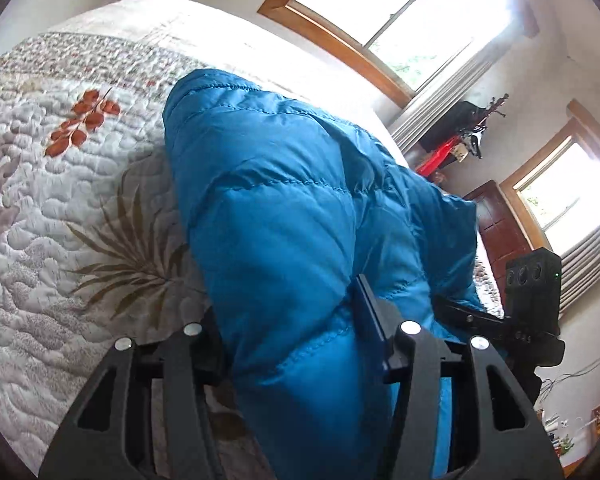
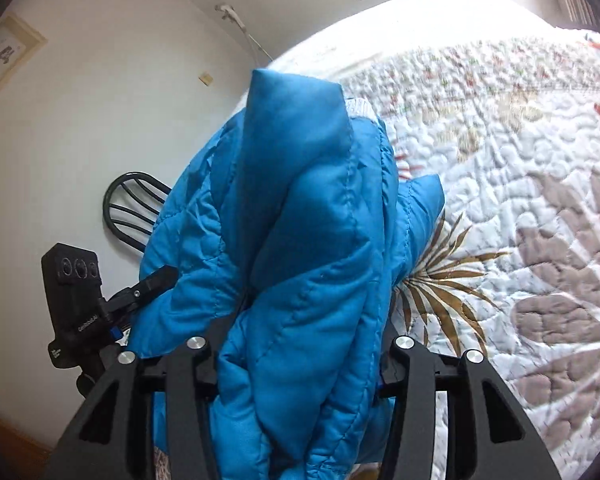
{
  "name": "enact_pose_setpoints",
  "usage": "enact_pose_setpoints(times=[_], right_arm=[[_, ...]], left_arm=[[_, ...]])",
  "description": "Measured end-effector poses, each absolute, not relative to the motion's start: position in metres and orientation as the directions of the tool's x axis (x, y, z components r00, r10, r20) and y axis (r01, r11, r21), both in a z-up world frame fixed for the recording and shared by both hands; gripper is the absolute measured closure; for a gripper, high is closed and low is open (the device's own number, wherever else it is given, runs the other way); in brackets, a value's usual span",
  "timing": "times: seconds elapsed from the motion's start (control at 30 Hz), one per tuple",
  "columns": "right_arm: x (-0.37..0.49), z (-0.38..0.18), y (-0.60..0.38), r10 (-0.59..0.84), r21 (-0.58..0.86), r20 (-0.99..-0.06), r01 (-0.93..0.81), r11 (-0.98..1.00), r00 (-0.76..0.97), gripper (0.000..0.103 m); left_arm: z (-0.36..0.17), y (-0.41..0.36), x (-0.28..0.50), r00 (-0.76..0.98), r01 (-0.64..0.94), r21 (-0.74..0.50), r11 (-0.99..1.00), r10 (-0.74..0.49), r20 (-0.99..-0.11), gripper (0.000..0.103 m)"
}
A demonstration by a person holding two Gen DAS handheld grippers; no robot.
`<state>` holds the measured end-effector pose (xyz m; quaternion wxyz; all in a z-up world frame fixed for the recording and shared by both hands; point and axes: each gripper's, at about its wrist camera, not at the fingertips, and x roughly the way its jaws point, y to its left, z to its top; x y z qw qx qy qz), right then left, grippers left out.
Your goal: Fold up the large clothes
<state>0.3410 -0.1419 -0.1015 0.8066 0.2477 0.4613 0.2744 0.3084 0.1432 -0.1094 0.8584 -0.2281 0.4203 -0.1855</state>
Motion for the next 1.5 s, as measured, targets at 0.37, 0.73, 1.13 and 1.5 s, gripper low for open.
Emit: enact_pose_setpoints(times=[0.37,0.73,1.13,1.5], right_arm=[[0.345,-0.110,-0.143,0.658,0.647,-0.626,-0.194,0.738,0.419,0.012],[0.270,-0.086,-0.180,0.654,0.645,-0.588,-0.213,0.734,0.477,0.012],[0.263,-0.125,-0.194,0.553,0.579,-0.682,-0.107,0.808,0.479,0.011],[0.190,-0.059,-0.176,0.359,0.298,-0.702,-0.205,0.932,0.615,0.004]], left_arm=[[-0.114,0.148,0.293,0.590,0.107,-0.548,0.830,-0.496,-0.637,0.034],[-0.086,0.158,0.225,0.631,0.095,-0.448,0.889,-0.401,-0.664,0.026],[-0.107,0.142,0.218,0.641,0.052,-0.335,0.941,-0.288,-0.712,0.022],[-0.059,0.121,0.149,0.718,-0.028,-0.143,0.989,-0.079,-0.692,0.011]])
